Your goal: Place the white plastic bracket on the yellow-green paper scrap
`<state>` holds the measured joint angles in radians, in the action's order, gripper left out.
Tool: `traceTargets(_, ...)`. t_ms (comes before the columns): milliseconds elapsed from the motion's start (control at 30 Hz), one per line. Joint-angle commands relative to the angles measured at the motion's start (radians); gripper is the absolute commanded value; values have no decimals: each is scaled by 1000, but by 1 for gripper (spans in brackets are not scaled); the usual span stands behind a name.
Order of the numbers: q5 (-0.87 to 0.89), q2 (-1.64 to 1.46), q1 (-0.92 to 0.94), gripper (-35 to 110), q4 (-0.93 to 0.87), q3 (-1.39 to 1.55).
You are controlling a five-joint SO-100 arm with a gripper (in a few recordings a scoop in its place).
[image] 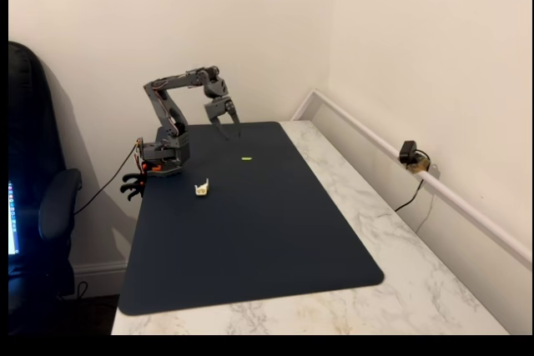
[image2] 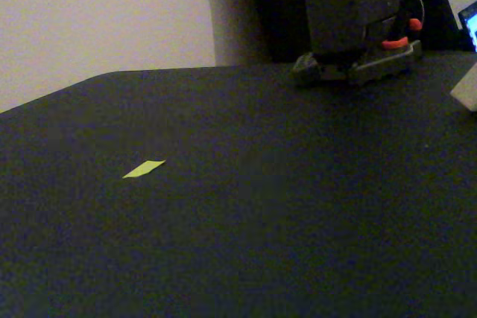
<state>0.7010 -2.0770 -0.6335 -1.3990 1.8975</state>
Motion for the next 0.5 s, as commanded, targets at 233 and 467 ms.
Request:
traceTargets(233,202,-18,-236,27,3,43)
traceTargets(467,336,-52,-370,25,18,114)
